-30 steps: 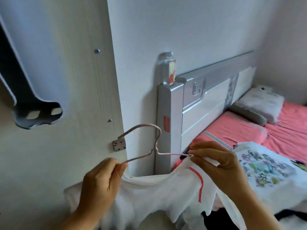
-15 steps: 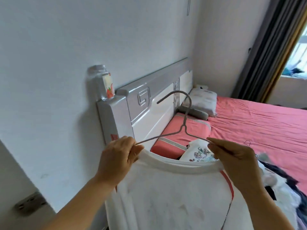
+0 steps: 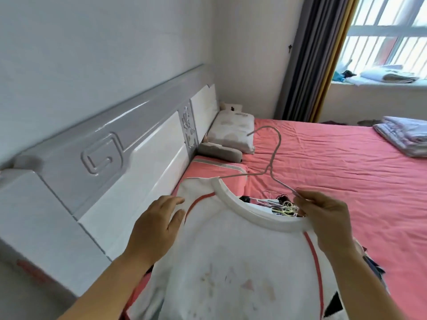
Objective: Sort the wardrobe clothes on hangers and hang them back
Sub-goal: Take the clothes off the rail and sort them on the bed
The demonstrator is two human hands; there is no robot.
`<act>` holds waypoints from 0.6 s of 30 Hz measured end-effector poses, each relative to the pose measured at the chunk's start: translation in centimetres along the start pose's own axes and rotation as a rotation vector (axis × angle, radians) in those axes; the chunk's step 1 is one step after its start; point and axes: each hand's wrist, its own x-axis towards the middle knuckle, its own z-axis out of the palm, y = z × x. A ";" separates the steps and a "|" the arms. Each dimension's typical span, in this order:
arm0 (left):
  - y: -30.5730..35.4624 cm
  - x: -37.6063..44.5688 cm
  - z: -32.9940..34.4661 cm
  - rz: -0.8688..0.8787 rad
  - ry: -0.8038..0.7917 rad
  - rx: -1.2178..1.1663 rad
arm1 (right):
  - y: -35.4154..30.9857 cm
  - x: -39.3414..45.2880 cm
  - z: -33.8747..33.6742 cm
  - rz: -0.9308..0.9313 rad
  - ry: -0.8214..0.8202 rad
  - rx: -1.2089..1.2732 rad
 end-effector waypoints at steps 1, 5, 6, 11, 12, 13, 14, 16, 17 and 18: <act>0.4 1.2 1.2 -0.006 -0.027 -0.010 | 1.3 1.5 -0.2 0.025 0.026 -0.018; 1.8 6.2 6.9 0.004 -0.130 -0.036 | 6.1 8.2 -2.5 0.146 0.167 -0.030; 1.9 7.0 8.0 0.001 -0.159 -0.033 | 6.7 9.6 -3.0 0.166 0.196 -0.026; 2.0 10.8 13.9 -0.048 -0.282 -0.072 | 10.3 17.3 -6.1 0.237 0.275 -0.064; 1.9 11.4 15.2 -0.068 -0.317 -0.085 | 11.6 18.5 -6.4 0.262 0.266 -0.080; 1.7 11.8 16.3 -0.090 -0.354 -0.091 | 13.0 19.4 -6.6 0.290 0.250 -0.099; 1.6 12.2 17.4 -0.108 -0.391 -0.092 | 14.7 20.0 -6.6 0.323 0.235 -0.113; 1.4 12.8 18.9 -0.139 -0.442 -0.109 | 17.9 20.6 -6.7 0.371 0.207 -0.158; 1.2 13.2 19.7 -0.158 -0.458 -0.121 | 19.6 20.7 -6.7 0.390 0.198 -0.184; 1.0 13.5 20.3 -0.168 -0.460 -0.130 | 21.0 20.8 -6.7 0.409 0.194 -0.208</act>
